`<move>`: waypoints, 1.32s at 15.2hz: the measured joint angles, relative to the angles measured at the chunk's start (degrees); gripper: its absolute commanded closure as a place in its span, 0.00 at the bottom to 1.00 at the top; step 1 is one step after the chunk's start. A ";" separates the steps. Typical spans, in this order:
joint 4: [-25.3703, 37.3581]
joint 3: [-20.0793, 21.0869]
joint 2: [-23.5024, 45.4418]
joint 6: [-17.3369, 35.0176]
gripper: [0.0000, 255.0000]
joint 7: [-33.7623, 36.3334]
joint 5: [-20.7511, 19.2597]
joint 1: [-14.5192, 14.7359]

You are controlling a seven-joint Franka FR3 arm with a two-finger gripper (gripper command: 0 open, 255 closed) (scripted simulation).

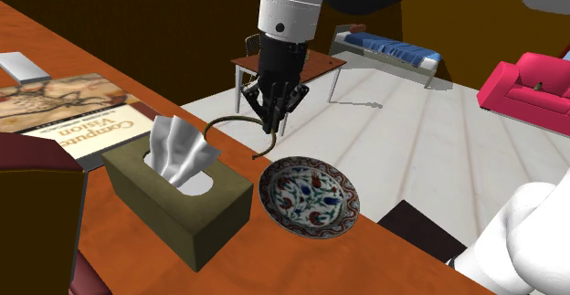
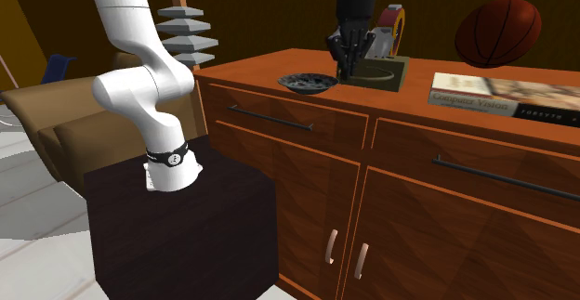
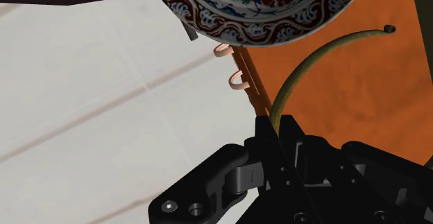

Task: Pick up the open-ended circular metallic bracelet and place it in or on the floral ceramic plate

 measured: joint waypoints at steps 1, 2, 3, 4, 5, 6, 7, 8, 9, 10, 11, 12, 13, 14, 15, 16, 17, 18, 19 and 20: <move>0.63 -0.05 -0.11 -0.73 1.00 -0.06 0.04 -0.04; 1.49 0.00 -0.02 -1.51 1.00 0.08 -0.01 0.00; 2.47 0.04 0.20 -2.28 1.00 0.21 -0.12 0.03; 3.06 0.03 0.17 -2.91 1.00 0.22 -0.10 0.02; 4.08 -0.02 0.28 -3.82 1.00 0.16 -0.16 -0.04; 5.11 0.04 0.50 -4.66 1.00 0.33 -0.27 0.01; 4.37 -0.08 -0.60 -4.92 1.00 0.11 0.24 -0.04; 2.37 -0.35 -2.63 -4.75 1.00 -0.43 1.14 -0.13; -0.09 -0.38 -5.03 -4.46 1.00 -0.51 2.21 0.09; -1.47 -0.52 -6.88 -4.75 1.00 -0.72 3.00 0.24; -3.08 -0.90 -9.19 -5.29 1.00 -1.22 3.96 0.36; -5.30 -1.36 -11.86 -5.56 1.00 -1.77 5.04 0.58; -7.95 -2.05 -14.59 -5.49 1.00 -2.67 6.04 0.76; -9.87 -2.14 -16.62 -5.46 1.00 -2.67 6.84 1.19; -11.29 -2.59 -18.64 -6.01 1.00 -3.06 7.49 1.48; -13.06 -2.74 -20.76 -6.24 1.00 -3.05 8.25 1.96; -15.06 -3.22 -23.38 -6.82 1.00 -3.37 9.05 2.50; -16.64 -3.62 -25.24 -7.04 1.00 -3.70 9.57 2.86; -17.84 -3.79 -26.51 -7.08 1.00 -3.79 9.97 3.17; -18.99 -3.83 -27.19 -6.60 1.00 -3.91 10.22 3.35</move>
